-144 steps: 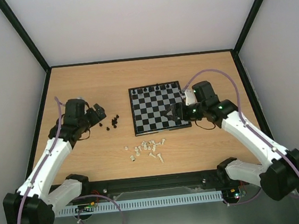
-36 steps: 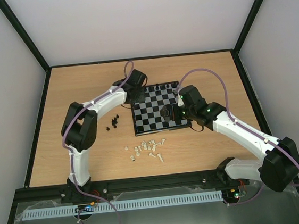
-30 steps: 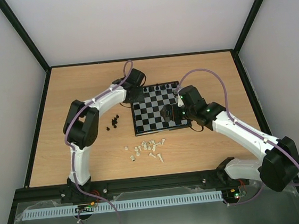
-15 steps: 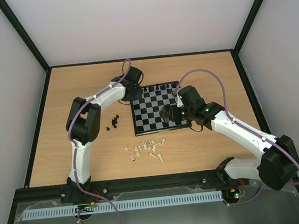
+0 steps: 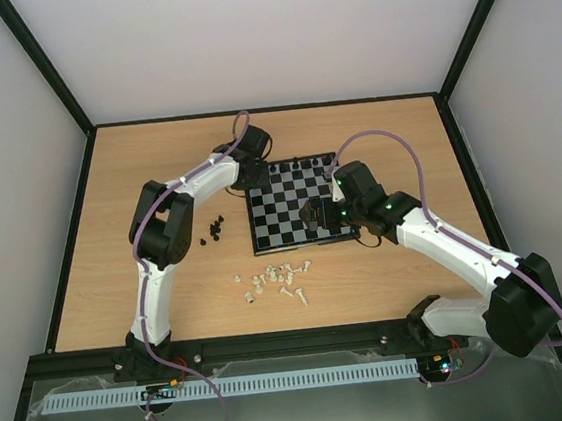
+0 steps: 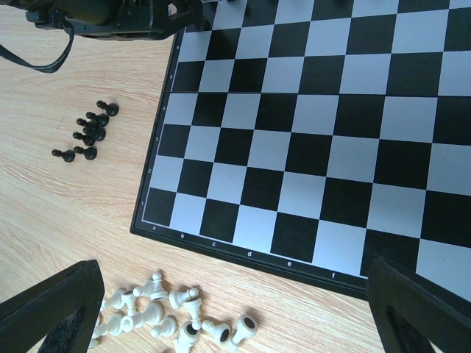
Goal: Set up the chess pieces on the board
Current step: Place the chess piece on the chessboard, then pick up the chess piece at the center of the board, then place the chess piece on the chessboard.
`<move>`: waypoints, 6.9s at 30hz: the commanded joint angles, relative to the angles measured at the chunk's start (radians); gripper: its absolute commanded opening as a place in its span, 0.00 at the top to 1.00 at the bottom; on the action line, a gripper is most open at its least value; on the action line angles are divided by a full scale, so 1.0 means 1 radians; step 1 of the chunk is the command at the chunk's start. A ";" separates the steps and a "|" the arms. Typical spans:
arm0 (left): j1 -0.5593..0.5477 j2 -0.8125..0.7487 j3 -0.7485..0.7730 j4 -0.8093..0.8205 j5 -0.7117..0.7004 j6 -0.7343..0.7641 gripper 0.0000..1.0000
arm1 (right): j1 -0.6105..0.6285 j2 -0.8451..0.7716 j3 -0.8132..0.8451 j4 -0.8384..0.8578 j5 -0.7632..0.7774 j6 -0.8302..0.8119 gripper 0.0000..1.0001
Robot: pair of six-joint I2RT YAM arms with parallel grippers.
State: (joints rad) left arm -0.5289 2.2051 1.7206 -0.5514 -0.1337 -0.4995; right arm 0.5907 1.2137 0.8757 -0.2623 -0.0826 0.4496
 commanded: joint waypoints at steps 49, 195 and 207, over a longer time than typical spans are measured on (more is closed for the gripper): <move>0.022 -0.475 -0.617 0.095 -0.091 -0.040 0.50 | 0.006 -0.005 -0.023 0.018 -0.080 -0.004 0.01; -0.056 0.095 0.146 -0.098 -0.022 0.038 0.94 | 0.006 0.018 -0.028 0.029 -0.095 -0.009 0.02; -0.065 -0.010 0.111 -0.097 -0.055 0.034 0.76 | 0.006 0.015 -0.030 0.029 -0.104 -0.009 0.01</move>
State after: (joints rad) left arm -0.5842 2.2757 1.8503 -0.6216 -0.1638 -0.4652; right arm 0.5911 1.2251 0.8597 -0.2329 -0.1749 0.4492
